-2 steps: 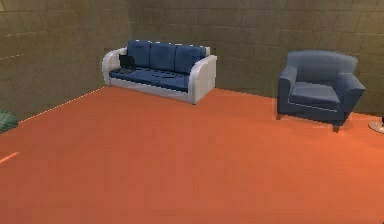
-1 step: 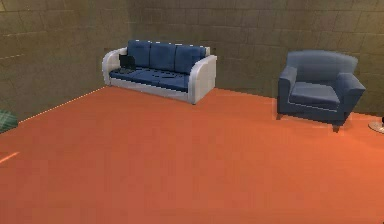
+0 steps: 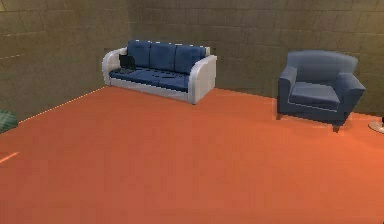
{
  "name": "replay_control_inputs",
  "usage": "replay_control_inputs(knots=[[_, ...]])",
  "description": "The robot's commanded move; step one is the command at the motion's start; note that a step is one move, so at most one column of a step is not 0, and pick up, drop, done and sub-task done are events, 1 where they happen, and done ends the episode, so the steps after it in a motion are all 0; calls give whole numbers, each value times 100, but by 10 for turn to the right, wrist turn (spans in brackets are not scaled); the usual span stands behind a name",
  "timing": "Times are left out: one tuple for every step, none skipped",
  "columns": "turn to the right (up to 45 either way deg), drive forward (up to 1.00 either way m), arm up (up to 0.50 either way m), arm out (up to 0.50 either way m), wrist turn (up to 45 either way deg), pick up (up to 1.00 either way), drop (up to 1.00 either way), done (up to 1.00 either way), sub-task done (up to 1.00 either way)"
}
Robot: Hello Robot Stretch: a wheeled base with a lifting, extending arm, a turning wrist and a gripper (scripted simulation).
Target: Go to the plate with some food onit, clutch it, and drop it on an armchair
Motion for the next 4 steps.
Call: replay_control_inputs(knots=[[0, 0, 10, 0, 0, 0, 0, 0, 0], [0, 0, 22, 0, 0, 0, 0, 0, 0], [0, 0, 0, 0, -450, 0, 0, 0, 0], [0, 0, 0, 0, -450, 0, 0, 0, 0]])
